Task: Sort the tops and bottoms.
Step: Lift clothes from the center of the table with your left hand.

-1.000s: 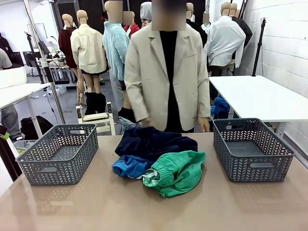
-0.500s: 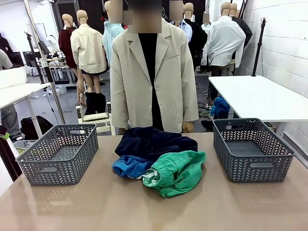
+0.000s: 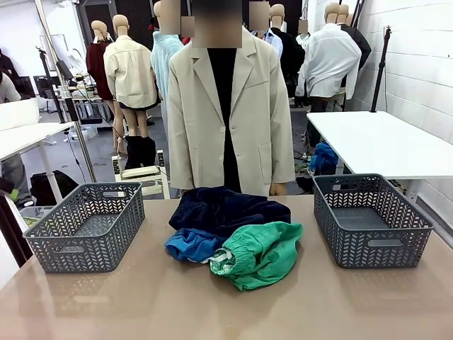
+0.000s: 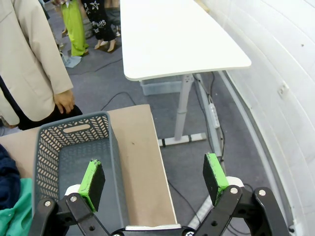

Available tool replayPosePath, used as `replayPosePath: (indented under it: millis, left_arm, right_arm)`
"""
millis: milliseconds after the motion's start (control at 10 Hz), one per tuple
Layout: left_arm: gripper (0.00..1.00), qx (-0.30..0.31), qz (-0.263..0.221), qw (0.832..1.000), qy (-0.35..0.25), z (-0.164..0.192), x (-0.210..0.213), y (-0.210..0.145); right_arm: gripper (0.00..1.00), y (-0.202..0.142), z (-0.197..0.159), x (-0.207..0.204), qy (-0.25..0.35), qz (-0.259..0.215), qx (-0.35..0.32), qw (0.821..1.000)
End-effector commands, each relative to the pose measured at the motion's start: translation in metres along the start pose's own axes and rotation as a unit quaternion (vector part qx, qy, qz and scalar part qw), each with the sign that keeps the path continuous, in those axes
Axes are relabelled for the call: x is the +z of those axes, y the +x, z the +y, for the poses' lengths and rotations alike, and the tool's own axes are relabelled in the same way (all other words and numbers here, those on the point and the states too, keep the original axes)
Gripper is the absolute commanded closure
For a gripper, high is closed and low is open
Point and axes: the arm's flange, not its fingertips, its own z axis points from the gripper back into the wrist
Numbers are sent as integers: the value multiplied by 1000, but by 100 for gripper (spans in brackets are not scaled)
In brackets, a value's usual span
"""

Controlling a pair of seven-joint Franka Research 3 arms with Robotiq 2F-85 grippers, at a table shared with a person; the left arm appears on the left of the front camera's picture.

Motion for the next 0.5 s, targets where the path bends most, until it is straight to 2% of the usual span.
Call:
replayPosePath:
  millis: [0, 200, 300, 400]
  left_arm:
    - [0, -88, -68, 994, -21, -38, 34, 38]
    - [0, -196, -96, 974, -61, -97, 50, 75]
    - [0, -269, -100, 954, -85, -134, 50, 92]
    - [0, -337, -81, 929, -128, -171, 48, 105]
  right_arm:
    - [0, -2, -1, 0, -2, 6, -1, 1000]
    - [0, -2, -1, 0, -2, 6, -1, 1000]
    - [0, -2, -1, 0, -2, 6, -1, 1000]
    - [0, -2, -1, 0, -2, 6, -1, 1000]
